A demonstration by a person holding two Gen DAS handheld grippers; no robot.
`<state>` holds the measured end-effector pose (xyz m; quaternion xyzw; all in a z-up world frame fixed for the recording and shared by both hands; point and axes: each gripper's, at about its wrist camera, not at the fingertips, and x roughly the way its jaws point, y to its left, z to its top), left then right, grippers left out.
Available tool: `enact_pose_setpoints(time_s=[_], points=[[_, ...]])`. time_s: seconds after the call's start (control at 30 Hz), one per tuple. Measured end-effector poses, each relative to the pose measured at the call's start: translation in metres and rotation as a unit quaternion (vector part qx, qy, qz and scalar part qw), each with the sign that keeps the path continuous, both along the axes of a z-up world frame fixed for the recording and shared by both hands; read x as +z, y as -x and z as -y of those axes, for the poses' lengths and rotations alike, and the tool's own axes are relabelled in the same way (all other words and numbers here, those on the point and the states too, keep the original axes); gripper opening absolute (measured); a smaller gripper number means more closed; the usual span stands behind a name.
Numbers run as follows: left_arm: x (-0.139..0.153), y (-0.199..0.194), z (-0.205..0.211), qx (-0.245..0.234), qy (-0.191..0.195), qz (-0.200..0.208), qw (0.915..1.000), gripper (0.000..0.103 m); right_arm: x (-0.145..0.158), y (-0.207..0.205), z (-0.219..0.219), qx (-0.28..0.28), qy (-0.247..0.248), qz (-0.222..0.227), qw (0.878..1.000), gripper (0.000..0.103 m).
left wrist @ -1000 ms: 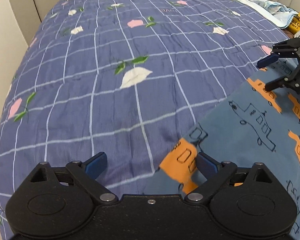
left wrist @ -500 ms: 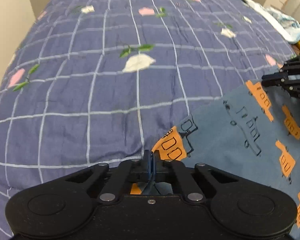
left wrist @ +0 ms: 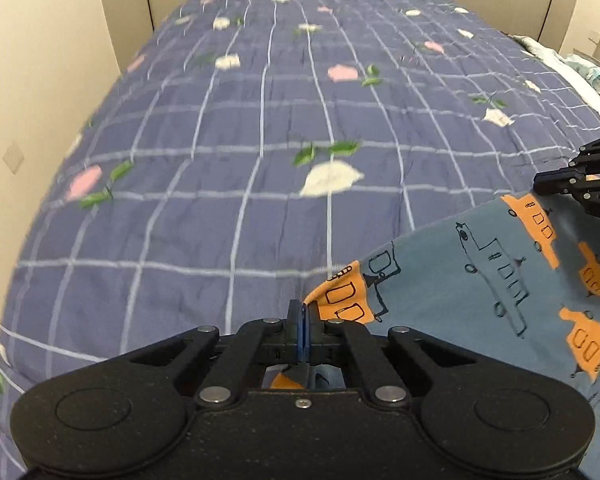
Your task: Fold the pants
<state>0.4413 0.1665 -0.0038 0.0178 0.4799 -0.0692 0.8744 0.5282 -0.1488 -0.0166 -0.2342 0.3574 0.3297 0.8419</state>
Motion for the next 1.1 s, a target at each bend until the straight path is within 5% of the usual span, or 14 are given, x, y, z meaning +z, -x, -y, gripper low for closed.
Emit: enact_pose_setpoints(time_s=[0.1,0.17,0.23,0.33,0.4,0.5,0.53,0.83,1.1], points=[[-0.005,0.004,-0.004,-0.003,0.014,-0.001,0.9999,0.008,-0.008,-0.005,0.003,0.004,-0.009,-0.023,1.000,0.004],[-0.006,0.004,-0.007,-0.007,0.019,0.000,0.9998,0.021,-0.007,-0.005,0.010,0.008,-0.030,-0.038,0.999,0.021],[-0.006,0.003,-0.010,-0.002,0.021,0.000,0.9998,0.024,-0.005,-0.006,0.014,0.012,-0.041,-0.049,0.998,0.049],[-0.009,0.000,-0.012,0.004,0.029,-0.011,0.9995,0.023,-0.009,-0.014,0.015,0.002,-0.039,-0.063,0.997,0.052],[-0.013,-0.001,-0.011,0.003,0.031,-0.022,0.9993,0.008,-0.015,-0.021,0.017,-0.010,-0.047,-0.087,0.995,0.050],[-0.011,0.003,-0.006,0.003,0.026,-0.015,0.9995,0.002,-0.018,-0.022,0.017,-0.017,-0.046,-0.100,0.994,0.011],[-0.008,0.006,-0.004,0.004,0.022,-0.005,0.9997,0.002,-0.017,-0.021,0.015,-0.019,-0.044,-0.097,0.994,0.006],[0.053,0.080,0.008,-0.022,0.027,0.123,0.9918,0.001,0.033,0.054,0.032,-0.037,-0.067,0.018,0.997,0.002],[0.085,0.174,0.033,-0.069,0.015,0.182,0.9808,0.001,0.073,0.169,0.064,-0.034,-0.080,0.100,0.991,0.002]])
